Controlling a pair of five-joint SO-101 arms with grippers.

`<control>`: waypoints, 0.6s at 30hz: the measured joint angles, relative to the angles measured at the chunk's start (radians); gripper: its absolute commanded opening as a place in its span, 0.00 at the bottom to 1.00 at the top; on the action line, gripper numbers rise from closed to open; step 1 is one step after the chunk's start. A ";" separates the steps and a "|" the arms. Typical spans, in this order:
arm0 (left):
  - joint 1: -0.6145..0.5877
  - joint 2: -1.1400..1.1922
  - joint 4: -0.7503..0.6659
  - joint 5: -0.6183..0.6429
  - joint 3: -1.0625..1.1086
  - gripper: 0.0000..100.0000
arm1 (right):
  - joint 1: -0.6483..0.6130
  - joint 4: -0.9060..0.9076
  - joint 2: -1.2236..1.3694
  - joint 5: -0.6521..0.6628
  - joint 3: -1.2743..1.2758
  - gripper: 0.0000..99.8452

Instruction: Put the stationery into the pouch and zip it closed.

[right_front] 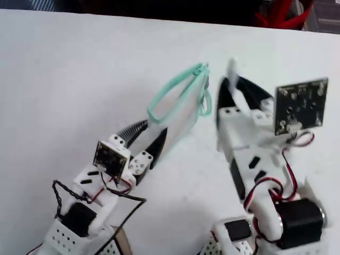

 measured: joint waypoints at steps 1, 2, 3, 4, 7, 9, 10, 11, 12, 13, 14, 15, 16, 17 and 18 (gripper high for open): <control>0.000 0.000 0.000 0.000 0.000 0.15 | -0.031 -0.015 0.035 -0.002 -0.040 0.02; 0.000 0.000 0.000 0.000 0.000 0.15 | -0.052 -0.031 0.072 -0.002 -0.078 0.02; 0.000 0.000 0.000 0.000 0.000 0.15 | -0.068 -0.048 0.115 -0.003 -0.120 0.02; 0.000 0.000 0.000 0.000 0.000 0.15 | -0.080 -0.060 0.161 -0.015 -0.163 0.02; 0.000 0.000 0.000 0.000 0.000 0.15 | -0.107 -0.097 0.281 -0.091 -0.292 0.02; 0.000 0.000 0.000 0.000 0.000 0.15 | -0.115 -0.121 0.339 -0.138 -0.385 0.02; 0.000 0.000 0.000 0.000 0.000 0.15 | -0.118 -0.137 0.367 -0.158 -0.422 0.02; 0.000 0.000 0.000 0.000 0.000 0.15 | -0.120 -0.153 0.393 -0.172 -0.446 0.02; 0.000 0.000 0.000 0.000 0.000 0.15 | -0.120 -0.170 0.422 -0.181 -0.462 0.02; 0.000 0.000 0.000 0.000 0.000 0.15 | -0.120 -0.187 0.448 -0.186 -0.470 0.02; 0.000 0.000 0.000 0.000 0.000 0.15 | -0.118 -0.199 0.477 -0.190 -0.473 0.02; 0.000 0.000 0.000 0.000 0.000 0.15 | -0.117 -0.207 0.503 -0.195 -0.473 0.02; 0.000 0.000 0.000 0.000 0.000 0.15 | -0.117 -0.215 0.528 -0.203 -0.473 0.02; 0.000 0.000 0.000 0.000 0.000 0.15 | -0.117 -0.224 0.548 -0.216 -0.473 0.02; 0.000 0.000 0.000 0.000 0.000 0.15 | -0.117 -0.229 0.566 -0.241 -0.473 0.02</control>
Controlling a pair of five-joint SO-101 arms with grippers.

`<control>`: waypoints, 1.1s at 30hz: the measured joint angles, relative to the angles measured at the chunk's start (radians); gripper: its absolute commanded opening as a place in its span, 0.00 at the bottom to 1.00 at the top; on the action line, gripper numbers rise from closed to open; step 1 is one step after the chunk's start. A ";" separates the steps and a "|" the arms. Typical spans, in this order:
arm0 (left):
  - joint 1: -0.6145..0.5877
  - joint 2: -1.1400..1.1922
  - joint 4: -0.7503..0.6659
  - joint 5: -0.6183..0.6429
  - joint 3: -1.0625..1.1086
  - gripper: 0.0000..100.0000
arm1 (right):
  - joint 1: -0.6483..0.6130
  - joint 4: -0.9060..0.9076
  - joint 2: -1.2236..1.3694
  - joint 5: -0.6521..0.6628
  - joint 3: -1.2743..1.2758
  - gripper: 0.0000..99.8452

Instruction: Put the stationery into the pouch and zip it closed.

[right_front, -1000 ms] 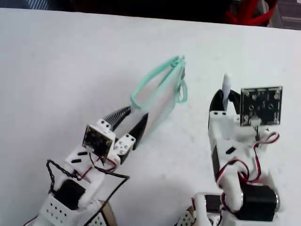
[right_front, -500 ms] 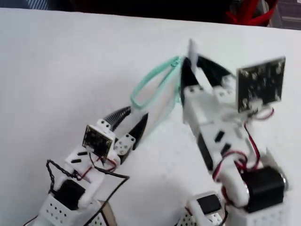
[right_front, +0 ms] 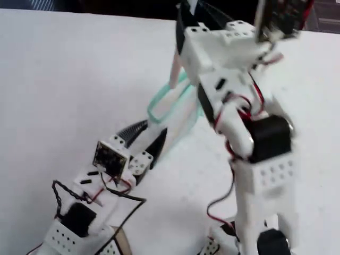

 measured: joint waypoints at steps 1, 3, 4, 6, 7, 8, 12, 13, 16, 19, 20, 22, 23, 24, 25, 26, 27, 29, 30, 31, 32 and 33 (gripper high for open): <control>0.000 0.000 0.000 0.000 0.000 0.15 | 0.000 -0.003 0.008 -0.020 0.002 0.02; 0.000 0.000 0.000 0.000 0.000 0.15 | 0.000 -0.006 0.012 -0.046 0.023 0.02; 0.000 0.000 0.000 0.000 0.000 0.15 | 0.000 -0.011 0.012 -0.052 0.043 0.02; 0.000 0.000 0.000 0.000 0.000 0.15 | -0.002 -0.023 0.012 -0.058 0.097 0.02; 0.000 0.000 0.000 0.000 0.000 0.15 | -0.002 -0.025 0.012 -0.060 0.126 0.02; -0.002 0.000 0.000 0.000 0.000 0.15 | 0.000 -0.025 0.000 -0.060 0.160 0.02; -0.020 0.000 0.000 0.002 0.000 0.15 | 0.000 -0.048 -0.101 -0.060 0.327 0.02; -0.026 0.000 -0.002 0.002 0.000 0.15 | -0.002 -0.060 -0.135 -0.060 0.373 0.02; -0.041 0.003 -0.003 0.002 0.000 0.15 | -0.002 -0.092 -0.249 -0.061 0.508 0.02; -0.043 0.005 -0.006 0.002 0.000 0.15 | -0.005 -0.098 -0.353 -0.061 0.611 0.02; -0.043 0.005 -0.006 0.002 0.000 0.15 | -0.005 -0.098 -0.373 -0.052 0.635 0.02; -0.043 0.005 -0.006 0.002 0.000 0.15 | -0.012 -0.098 -0.390 -0.006 0.671 0.02; -0.043 0.005 -0.006 0.002 0.000 0.15 | -0.021 -0.098 -0.393 0.018 0.686 0.02; -0.043 0.005 -0.006 0.002 0.000 0.15 | -0.035 -0.098 -0.393 0.043 0.701 0.02; -0.043 0.005 -0.006 0.002 0.000 0.15 | -0.049 -0.097 -0.393 0.064 0.707 0.02; -0.043 0.005 -0.006 0.002 0.000 0.15 | -0.064 -0.095 -0.393 0.081 0.709 0.02; -0.043 0.005 -0.006 0.002 0.000 0.15 | -0.078 -0.086 -0.394 0.095 0.710 0.02; -0.043 0.005 -0.006 0.002 0.000 0.15 | -0.092 -0.080 -0.400 0.112 0.710 0.02; -0.043 0.005 -0.006 0.002 0.000 0.15 | -0.095 -0.080 -0.404 0.117 0.710 0.02; -0.043 0.005 -0.006 0.002 0.000 0.15 | -0.095 -0.080 -0.404 0.117 0.710 0.02; -0.043 0.005 -0.006 0.002 0.000 0.15 | -0.094 -0.080 -0.404 0.121 0.710 0.02; -0.043 0.005 -0.006 0.002 0.000 0.15 | -0.094 -0.080 -0.404 0.121 0.710 0.02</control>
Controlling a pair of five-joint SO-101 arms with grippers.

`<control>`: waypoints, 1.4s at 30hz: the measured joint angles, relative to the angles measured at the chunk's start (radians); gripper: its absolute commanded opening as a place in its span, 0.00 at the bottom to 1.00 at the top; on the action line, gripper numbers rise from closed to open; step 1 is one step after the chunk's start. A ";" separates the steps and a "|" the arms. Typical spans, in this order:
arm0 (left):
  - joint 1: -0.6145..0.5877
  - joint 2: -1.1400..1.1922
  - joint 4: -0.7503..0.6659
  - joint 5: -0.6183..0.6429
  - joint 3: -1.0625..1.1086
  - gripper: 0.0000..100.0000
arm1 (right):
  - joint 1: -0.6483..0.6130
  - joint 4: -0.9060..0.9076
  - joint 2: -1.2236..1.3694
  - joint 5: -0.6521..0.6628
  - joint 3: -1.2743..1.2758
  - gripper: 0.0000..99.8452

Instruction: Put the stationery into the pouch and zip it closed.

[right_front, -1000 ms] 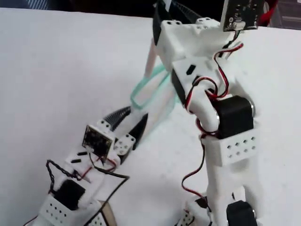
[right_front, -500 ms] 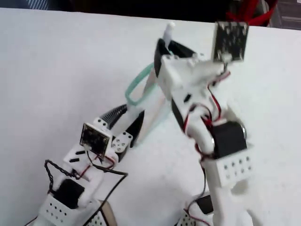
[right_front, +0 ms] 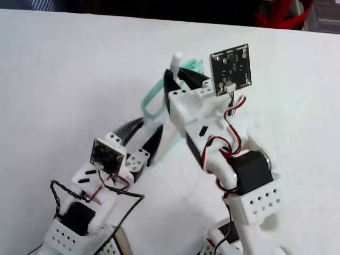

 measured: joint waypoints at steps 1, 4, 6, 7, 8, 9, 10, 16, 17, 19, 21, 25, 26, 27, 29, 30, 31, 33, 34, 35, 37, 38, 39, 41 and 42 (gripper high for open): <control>0.000 0.000 0.000 0.000 0.000 0.15 | 0.000 0.000 0.000 0.005 0.000 0.02; 0.000 0.000 0.000 0.000 0.000 0.15 | 0.012 -0.018 0.002 0.058 0.008 0.02; 0.000 0.000 0.000 0.000 0.000 0.15 | 0.032 -0.021 0.020 0.098 0.009 0.02; 0.000 0.000 0.000 0.000 0.000 0.15 | 0.043 -0.021 0.035 0.114 0.009 0.02; 0.000 0.000 0.000 0.000 0.000 0.15 | 0.051 -0.020 0.057 0.126 0.009 0.02; 0.000 0.000 0.000 0.000 0.000 0.15 | 0.057 -0.012 0.077 0.132 0.009 0.02; 0.000 0.000 0.000 0.000 0.000 0.15 | 0.061 -0.002 0.098 0.137 0.009 0.02; 0.000 0.000 0.000 0.000 0.000 0.15 | 0.064 0.028 0.130 0.141 0.002 0.02; 0.000 0.000 0.000 0.000 0.000 0.15 | 0.064 0.040 0.132 0.141 -0.002 0.02; 0.000 0.000 0.000 0.000 0.000 0.15 | 0.058 0.080 0.135 0.137 -0.021 0.02; 0.000 0.002 0.000 0.000 0.000 0.15 | 0.057 0.138 0.149 0.078 -0.055 0.02; 0.000 0.002 0.000 0.000 0.000 0.15 | 0.057 0.273 0.204 -0.043 -0.173 0.02; 0.000 0.002 0.000 0.000 0.000 0.15 | 0.057 0.308 0.226 -0.057 -0.213 0.02; 0.000 0.002 0.000 0.000 0.000 0.15 | 0.057 0.341 0.249 -0.066 -0.247 0.02; 0.000 0.002 0.000 0.000 0.000 0.15 | 0.057 0.385 0.302 -0.075 -0.313 0.02; 0.000 0.002 0.000 0.000 0.000 0.15 | 0.057 0.402 0.331 -0.077 -0.334 0.02; 0.000 0.002 0.000 0.000 0.000 0.15 | 0.057 0.419 0.359 -0.078 -0.356 0.02; 0.000 0.002 0.000 0.000 0.000 0.15 | 0.057 0.462 0.399 -0.081 -0.413 0.02; 0.000 0.002 0.000 0.000 0.000 0.15 | 0.057 0.482 0.410 -0.081 -0.436 0.02; 0.000 0.002 0.000 0.000 0.000 0.15 | 0.055 0.499 0.416 -0.081 -0.460 0.02; 0.000 0.002 0.000 0.000 0.000 0.15 | 0.048 0.528 0.433 -0.081 -0.511 0.02; 0.000 0.002 0.000 0.000 0.000 0.15 | 0.041 0.540 0.440 -0.081 -0.528 0.04; 0.000 0.002 0.000 0.000 0.000 0.15 | 0.035 0.552 0.443 -0.081 -0.537 0.07; 0.000 0.002 0.000 0.000 0.000 0.15 | 0.025 0.577 0.443 -0.081 -0.543 0.15; 0.000 0.002 0.000 0.000 0.000 0.15 | 0.023 0.589 0.443 -0.081 -0.549 0.19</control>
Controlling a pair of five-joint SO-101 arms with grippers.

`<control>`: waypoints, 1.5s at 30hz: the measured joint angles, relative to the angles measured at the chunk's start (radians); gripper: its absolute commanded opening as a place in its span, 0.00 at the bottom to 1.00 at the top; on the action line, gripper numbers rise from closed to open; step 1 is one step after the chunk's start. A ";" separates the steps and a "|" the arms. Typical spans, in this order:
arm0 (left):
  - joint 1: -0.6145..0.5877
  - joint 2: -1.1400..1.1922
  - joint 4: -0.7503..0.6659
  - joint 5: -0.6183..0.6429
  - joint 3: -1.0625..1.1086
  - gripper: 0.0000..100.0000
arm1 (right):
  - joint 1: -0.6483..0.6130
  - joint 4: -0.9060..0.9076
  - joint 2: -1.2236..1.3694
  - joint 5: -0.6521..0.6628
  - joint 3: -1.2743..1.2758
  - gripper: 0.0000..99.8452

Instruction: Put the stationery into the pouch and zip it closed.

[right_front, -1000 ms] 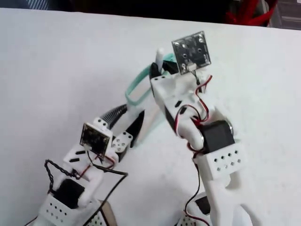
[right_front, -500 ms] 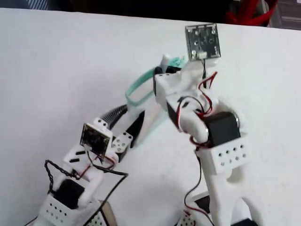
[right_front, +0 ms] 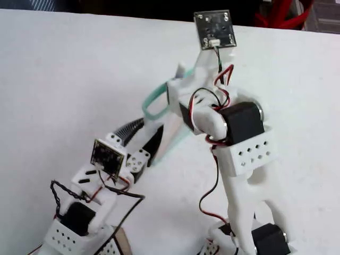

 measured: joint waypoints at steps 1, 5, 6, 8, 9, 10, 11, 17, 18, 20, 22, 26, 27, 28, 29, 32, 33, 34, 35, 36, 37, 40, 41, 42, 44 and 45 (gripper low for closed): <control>0.000 0.000 0.000 0.000 0.000 0.15 | -0.005 0.009 0.000 0.000 -0.003 0.22; 0.000 -0.002 0.000 -0.002 0.000 0.15 | -0.011 0.032 -0.005 0.000 -0.021 0.23; 0.000 -0.002 0.000 -0.002 0.000 0.15 | -0.011 0.043 -0.009 0.002 -0.032 0.23; 0.000 -0.003 0.000 -0.002 0.000 0.15 | -0.008 0.051 -0.021 0.000 -0.068 0.23; 0.000 -0.003 0.000 -0.002 0.000 0.15 | -0.005 0.057 -0.031 -0.002 -0.092 0.23; 0.000 -0.003 0.000 -0.002 0.000 0.15 | 0.003 0.060 -0.041 -0.002 -0.120 0.23; -0.006 -0.002 0.000 0.000 0.000 0.15 | 0.012 0.060 -0.051 -0.002 -0.147 0.22; -0.005 -0.002 0.000 0.000 0.000 0.15 | 0.064 0.061 -0.063 -0.002 -0.206 0.06; -0.006 -0.002 0.000 0.000 0.000 0.15 | 0.064 0.061 -0.063 -0.002 -0.206 0.03; -0.008 -0.002 0.000 0.000 0.000 0.15 | 0.055 0.060 -0.063 0.023 -0.206 0.02; -0.008 -0.002 0.000 0.000 0.000 0.15 | 0.015 0.049 -0.054 0.068 -0.206 0.02; -0.008 -0.002 0.000 0.000 0.000 0.15 | -0.034 0.049 0.038 0.101 -0.213 0.02; -0.008 -0.002 0.000 0.000 0.000 0.15 | -0.034 0.049 0.071 0.104 -0.213 0.02; -0.008 -0.002 0.000 0.000 0.000 0.15 | -0.034 0.049 0.101 0.106 -0.213 0.02; -0.008 -0.002 0.000 0.000 0.000 0.15 | -0.032 0.052 0.132 0.109 -0.213 0.02; -0.011 0.000 0.000 0.000 0.000 0.15 | -0.009 0.089 0.195 0.109 -0.219 0.02; -0.009 0.002 -0.002 0.000 0.000 0.15 | 0.008 0.097 0.210 0.109 -0.229 0.02; -0.009 0.005 -0.005 0.000 0.000 0.15 | 0.028 0.110 0.213 0.109 -0.233 0.02; -0.008 0.005 -0.005 0.000 0.000 0.15 | 0.051 0.124 0.224 0.110 -0.238 0.02; -0.008 0.005 -0.009 0.000 0.000 0.15 | 0.069 0.127 0.232 0.110 -0.242 0.02; -0.008 0.009 -0.011 0.000 0.000 0.16 | 0.083 0.124 0.235 0.110 -0.242 0.02; -0.009 0.011 -0.006 0.023 0.000 0.19 | 0.109 0.133 0.239 0.110 -0.259 0.02; -0.012 0.011 -0.006 0.040 0.000 0.19 | 0.124 0.138 0.239 0.110 -0.262 0.02; -0.012 0.011 -0.006 0.055 0.000 0.18 | 0.135 0.140 0.245 0.110 -0.273 0.02; -0.012 0.011 -0.006 0.069 0.000 0.17 | 0.144 0.140 0.256 0.110 -0.282 0.02; -0.012 0.011 -0.006 0.072 0.000 0.17 | 0.144 0.135 0.256 0.110 -0.282 0.02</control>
